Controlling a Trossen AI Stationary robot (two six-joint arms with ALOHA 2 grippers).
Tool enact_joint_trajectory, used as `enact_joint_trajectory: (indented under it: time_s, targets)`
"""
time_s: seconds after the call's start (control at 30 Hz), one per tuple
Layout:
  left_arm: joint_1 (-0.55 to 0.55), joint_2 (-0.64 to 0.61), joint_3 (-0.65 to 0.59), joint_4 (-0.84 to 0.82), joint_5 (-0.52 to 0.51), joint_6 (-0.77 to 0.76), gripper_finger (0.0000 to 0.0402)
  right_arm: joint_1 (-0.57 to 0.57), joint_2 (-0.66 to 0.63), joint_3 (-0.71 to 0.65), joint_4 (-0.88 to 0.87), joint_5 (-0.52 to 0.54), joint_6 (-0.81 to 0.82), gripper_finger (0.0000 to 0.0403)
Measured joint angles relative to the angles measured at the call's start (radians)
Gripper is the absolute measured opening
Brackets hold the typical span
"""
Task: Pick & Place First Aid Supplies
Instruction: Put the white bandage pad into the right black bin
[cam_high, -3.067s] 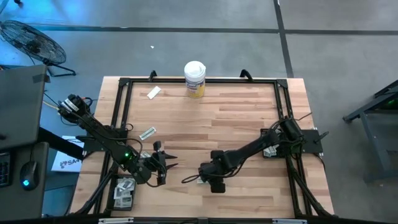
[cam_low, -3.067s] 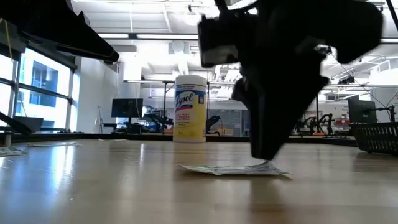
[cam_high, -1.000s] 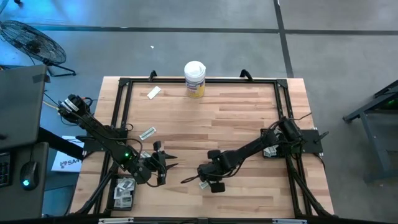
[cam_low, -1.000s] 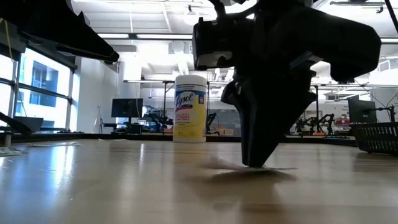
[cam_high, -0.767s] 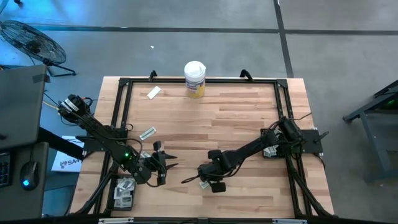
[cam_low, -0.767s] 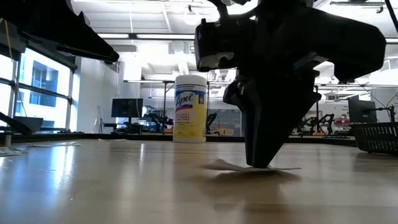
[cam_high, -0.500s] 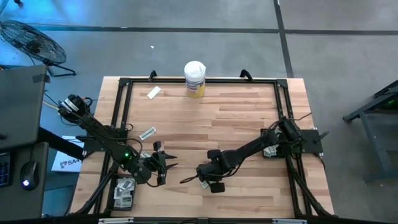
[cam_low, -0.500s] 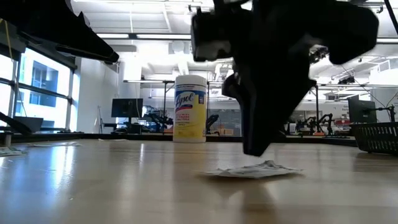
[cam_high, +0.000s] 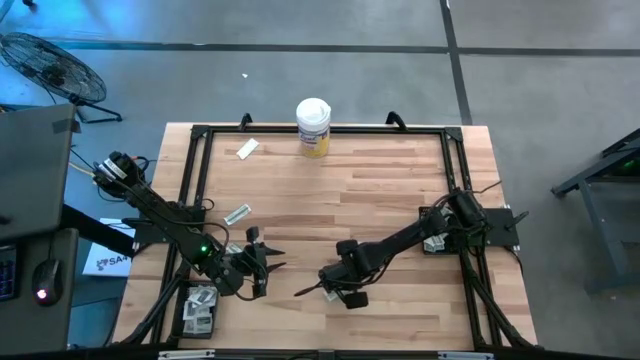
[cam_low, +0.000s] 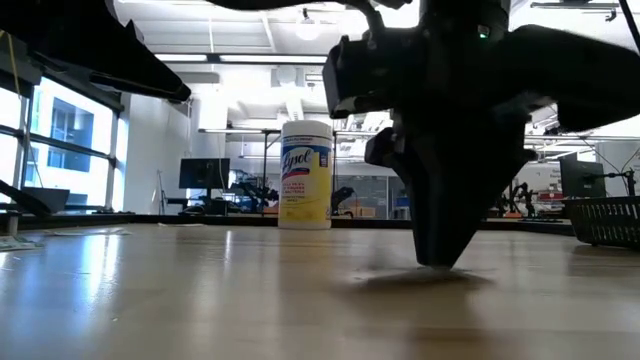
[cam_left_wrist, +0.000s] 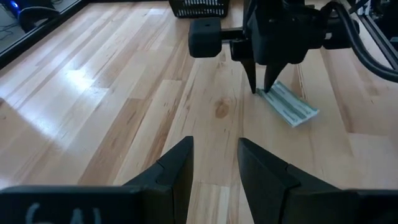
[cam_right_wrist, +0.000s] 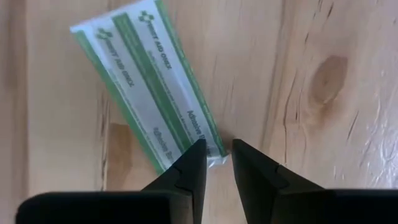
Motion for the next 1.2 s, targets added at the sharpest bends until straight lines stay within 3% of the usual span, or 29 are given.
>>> enact_joint_trajectory:
  time_s: [0.3,0.53,0.67,1.03,1.13,1.2]
  targets:
    - [0.0,0.0,0.0,0.0,0.0,-0.001,0.0122,0.0,0.0,0.0,-0.021,0.01,-0.042,0.0066]
    - [0.0,0.0,0.0,0.0,0.0,-0.003,0.0122,0.0,0.001,0.0,-0.059,0.016,-0.036,0.001]
    - [0.0,0.0,0.0,0.0,0.0,-0.003,0.0122,0.0,-0.002,0.003,-0.079,0.021,-0.001,0.0008]
    - [0.0,0.0,0.0,-0.004,0.0,-0.004,0.0122,0.0,-0.182,0.042,-0.611,0.172,0.207,0.0002]
    - [0.0,0.0,0.0,-0.005,0.0,-0.004,0.0122,-0.002,-0.25,0.018,-0.788,0.206,0.282,0.0002]
    - [0.0,0.0,0.0,-0.007,0.0,-0.004,0.0122,-0.006,-0.298,-0.013,-0.818,0.23,0.305,0.0001]
